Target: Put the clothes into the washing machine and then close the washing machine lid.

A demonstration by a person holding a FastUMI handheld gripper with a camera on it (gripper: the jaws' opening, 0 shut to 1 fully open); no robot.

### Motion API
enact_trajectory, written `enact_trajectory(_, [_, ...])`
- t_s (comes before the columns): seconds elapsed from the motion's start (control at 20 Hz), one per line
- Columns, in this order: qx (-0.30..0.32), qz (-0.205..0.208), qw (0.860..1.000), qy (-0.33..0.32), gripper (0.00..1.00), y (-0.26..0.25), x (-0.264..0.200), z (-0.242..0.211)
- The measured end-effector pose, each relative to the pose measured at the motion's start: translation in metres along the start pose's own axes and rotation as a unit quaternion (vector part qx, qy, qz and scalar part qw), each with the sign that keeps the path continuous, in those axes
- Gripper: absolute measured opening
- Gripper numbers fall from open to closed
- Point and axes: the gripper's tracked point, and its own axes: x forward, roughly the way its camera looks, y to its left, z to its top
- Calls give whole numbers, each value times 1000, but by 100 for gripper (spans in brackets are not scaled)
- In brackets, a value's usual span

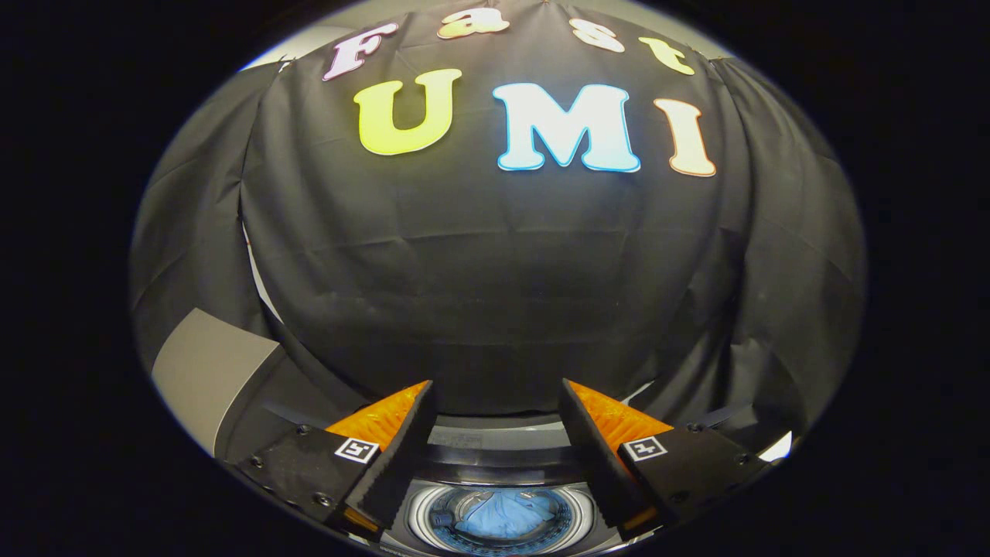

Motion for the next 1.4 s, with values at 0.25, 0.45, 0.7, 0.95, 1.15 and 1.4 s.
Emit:
enact_trajectory(0.25, [-2,0,1000,-17,99,0,-6,-12])
enact_trajectory(0.45, [-3,0,1000,-30,99,2,-9,-17])
enact_trajectory(0.7, [-6,2,998,-58,99,3,-19,-22])
enact_trajectory(0.95, [-5,2,997,-77,98,4,-27,-32])
enact_trajectory(1.15, [-6,3,996,-85,98,6,-34,-41])
enact_trajectory(1.4, [-5,3,996,-85,98,7,-55,-65])
